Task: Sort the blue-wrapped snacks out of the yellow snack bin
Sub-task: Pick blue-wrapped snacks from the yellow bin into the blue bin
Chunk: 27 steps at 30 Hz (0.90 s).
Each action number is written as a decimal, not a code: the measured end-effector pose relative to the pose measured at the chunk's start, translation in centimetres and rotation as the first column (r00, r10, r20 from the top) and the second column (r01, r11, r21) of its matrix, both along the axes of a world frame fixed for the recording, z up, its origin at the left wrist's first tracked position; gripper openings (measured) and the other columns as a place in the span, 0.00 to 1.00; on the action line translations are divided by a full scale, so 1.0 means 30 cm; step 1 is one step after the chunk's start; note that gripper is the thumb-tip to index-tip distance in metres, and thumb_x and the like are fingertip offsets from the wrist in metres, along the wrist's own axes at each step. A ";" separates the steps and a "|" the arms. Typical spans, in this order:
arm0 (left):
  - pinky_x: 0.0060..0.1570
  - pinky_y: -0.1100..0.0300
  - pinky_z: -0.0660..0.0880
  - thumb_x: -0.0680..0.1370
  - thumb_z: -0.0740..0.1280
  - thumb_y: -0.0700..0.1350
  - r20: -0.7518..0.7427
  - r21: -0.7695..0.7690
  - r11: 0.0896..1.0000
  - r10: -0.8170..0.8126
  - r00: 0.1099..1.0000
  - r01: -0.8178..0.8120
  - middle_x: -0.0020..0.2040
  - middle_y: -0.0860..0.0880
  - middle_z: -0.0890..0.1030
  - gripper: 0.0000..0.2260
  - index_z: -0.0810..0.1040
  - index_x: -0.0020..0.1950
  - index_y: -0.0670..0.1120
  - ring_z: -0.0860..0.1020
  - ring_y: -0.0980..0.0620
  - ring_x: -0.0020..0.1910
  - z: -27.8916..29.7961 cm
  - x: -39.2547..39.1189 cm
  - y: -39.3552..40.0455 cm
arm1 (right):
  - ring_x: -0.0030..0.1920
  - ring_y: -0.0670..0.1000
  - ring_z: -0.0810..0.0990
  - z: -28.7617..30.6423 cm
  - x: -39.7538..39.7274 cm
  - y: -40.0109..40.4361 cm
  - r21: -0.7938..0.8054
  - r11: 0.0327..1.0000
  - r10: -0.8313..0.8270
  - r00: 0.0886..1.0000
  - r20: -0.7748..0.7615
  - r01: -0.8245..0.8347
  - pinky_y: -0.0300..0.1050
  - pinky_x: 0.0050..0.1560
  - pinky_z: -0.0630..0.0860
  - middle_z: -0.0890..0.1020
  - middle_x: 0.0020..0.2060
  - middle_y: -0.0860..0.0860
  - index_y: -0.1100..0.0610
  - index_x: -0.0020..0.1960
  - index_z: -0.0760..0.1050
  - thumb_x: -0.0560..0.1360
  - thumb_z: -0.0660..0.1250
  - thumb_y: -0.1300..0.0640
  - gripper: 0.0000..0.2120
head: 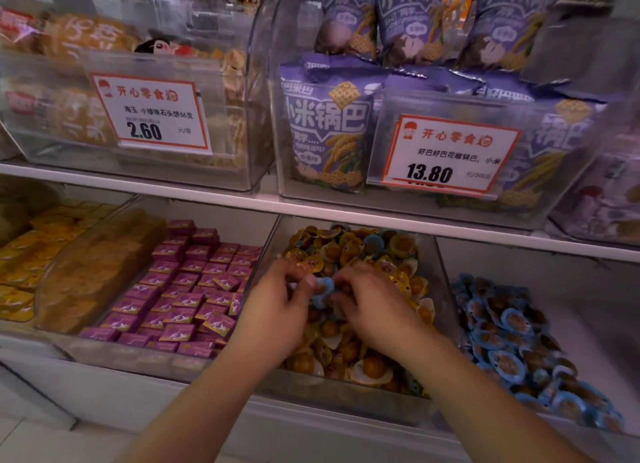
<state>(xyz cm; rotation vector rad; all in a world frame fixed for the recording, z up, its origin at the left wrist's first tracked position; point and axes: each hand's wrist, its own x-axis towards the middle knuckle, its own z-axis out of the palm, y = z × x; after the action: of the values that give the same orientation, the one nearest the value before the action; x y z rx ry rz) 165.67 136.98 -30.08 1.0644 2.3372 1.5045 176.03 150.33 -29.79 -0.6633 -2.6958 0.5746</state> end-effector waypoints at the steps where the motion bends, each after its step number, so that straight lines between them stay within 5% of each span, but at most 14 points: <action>1: 0.30 0.69 0.70 0.80 0.67 0.48 0.145 0.076 0.997 0.000 0.989 -0.011 0.39 0.54 0.80 0.04 0.76 0.45 0.52 0.78 0.59 0.33 0.012 -0.003 0.004 | 0.48 0.45 0.75 0.022 0.013 0.005 -0.096 0.994 -0.060 0.995 -0.076 0.053 0.40 0.45 0.70 0.75 0.47 0.44 0.48 0.55 0.79 0.78 0.66 0.51 0.07; 4: 0.30 0.62 0.74 0.80 0.67 0.47 0.487 0.220 0.971 -0.029 0.873 -0.090 0.37 0.48 0.82 0.05 0.80 0.47 0.47 0.79 0.54 0.31 0.040 0.006 0.012 | 0.47 0.43 0.80 0.077 0.055 0.008 -0.529 0.838 -0.315 0.910 -0.269 0.134 0.36 0.45 0.76 0.82 0.45 0.43 0.46 0.49 0.79 0.78 0.68 0.52 0.02; 6: 0.34 0.58 0.75 0.80 0.67 0.46 0.623 0.266 0.953 -0.057 0.780 -0.143 0.38 0.45 0.82 0.06 0.81 0.49 0.45 0.79 0.49 0.35 0.052 0.024 0.021 | 0.40 0.45 0.81 0.099 0.078 -0.009 -0.814 0.575 -0.484 0.834 -0.263 0.077 0.38 0.34 0.77 0.83 0.44 0.47 0.48 0.49 0.80 0.78 0.69 0.54 0.02; 9: 0.30 0.59 0.74 0.79 0.68 0.46 0.696 0.326 0.935 -0.138 0.704 -0.139 0.39 0.45 0.82 0.06 0.82 0.48 0.44 0.78 0.50 0.34 0.068 0.071 0.039 | 0.27 0.49 0.76 0.097 0.101 -0.032 -0.975 0.222 -0.612 0.774 -0.161 -0.027 0.36 0.18 0.60 0.83 0.40 0.56 0.59 0.53 0.78 0.78 0.69 0.59 0.06; 11: 0.26 0.60 0.72 0.80 0.67 0.46 0.652 0.359 0.929 -0.180 0.737 -0.091 0.34 0.47 0.80 0.07 0.81 0.47 0.44 0.75 0.51 0.30 0.078 0.111 0.054 | 0.27 0.48 0.76 0.089 0.109 -0.046 -0.980 0.198 -0.615 0.776 -0.139 -0.019 0.36 0.18 0.59 0.84 0.39 0.54 0.56 0.51 0.80 0.76 0.70 0.60 0.04; 15: 0.26 0.58 0.70 0.80 0.67 0.45 0.595 0.374 0.920 -0.140 0.792 -0.119 0.29 0.49 0.77 0.07 0.77 0.43 0.46 0.74 0.52 0.27 0.091 0.143 0.080 | 0.36 0.47 0.81 0.095 0.120 -0.046 -0.907 0.401 -0.588 0.796 -0.144 0.132 0.36 0.24 0.68 0.86 0.44 0.48 0.48 0.50 0.81 0.76 0.71 0.54 0.04; 18: 0.25 0.60 0.70 0.80 0.67 0.44 0.699 0.389 0.904 -0.165 0.696 -0.176 0.32 0.48 0.78 0.07 0.78 0.42 0.46 0.74 0.52 0.26 0.092 0.144 0.085 | 0.31 0.50 0.75 0.112 0.145 -0.046 -0.967 0.250 -0.601 0.791 -0.116 0.047 0.36 0.20 0.59 0.83 0.40 0.53 0.52 0.41 0.82 0.73 0.69 0.59 0.05; 20: 0.28 0.58 0.73 0.79 0.68 0.43 0.726 0.413 0.899 -0.225 0.650 -0.150 0.35 0.47 0.80 0.07 0.80 0.41 0.47 0.77 0.51 0.30 0.094 0.158 0.087 | 0.32 0.51 0.75 0.122 0.158 -0.070 -0.996 0.077 -0.540 0.838 -0.082 -0.048 0.37 0.20 0.60 0.81 0.39 0.56 0.57 0.47 0.82 0.74 0.64 0.54 0.10; 22: 0.36 0.57 0.75 0.78 0.69 0.45 0.551 0.383 0.923 -0.201 0.810 -0.031 0.37 0.52 0.81 0.07 0.79 0.39 0.51 0.79 0.52 0.38 0.084 0.173 0.084 | 0.32 0.52 0.79 0.126 0.167 -0.098 -0.991 -0.044 -0.451 0.888 -0.092 -0.125 0.39 0.22 0.65 0.82 0.40 0.57 0.61 0.57 0.81 0.77 0.61 0.46 0.22; 24: 0.39 0.61 0.76 0.77 0.68 0.52 0.131 0.254 0.955 -0.189 0.973 0.151 0.40 0.57 0.81 0.05 0.76 0.41 0.54 0.79 0.58 0.41 0.075 0.190 0.072 | 0.38 0.53 0.84 0.129 0.174 -0.118 -0.983 -0.091 -0.400 0.910 -0.109 -0.158 0.42 0.28 0.74 0.85 0.45 0.56 0.58 0.61 0.81 0.76 0.61 0.38 0.27; 27: 0.40 0.66 0.73 0.78 0.61 0.55 -0.282 0.197 0.960 -0.138 0.950 0.198 0.45 0.60 0.77 0.03 0.73 0.47 0.58 0.78 0.60 0.44 0.070 0.218 0.066 | 0.52 0.56 0.85 0.139 0.182 -0.131 -0.975 -0.129 -0.440 0.891 -0.108 -0.182 0.47 0.41 0.81 0.85 0.54 0.58 0.55 0.60 0.82 0.76 0.63 0.38 0.24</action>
<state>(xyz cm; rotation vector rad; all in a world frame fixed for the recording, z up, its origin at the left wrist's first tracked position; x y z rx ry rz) 172.22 138.97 -27.97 1.5702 2.2025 1.6777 181.50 146.41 -25.61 -0.9050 -1.1079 2.4761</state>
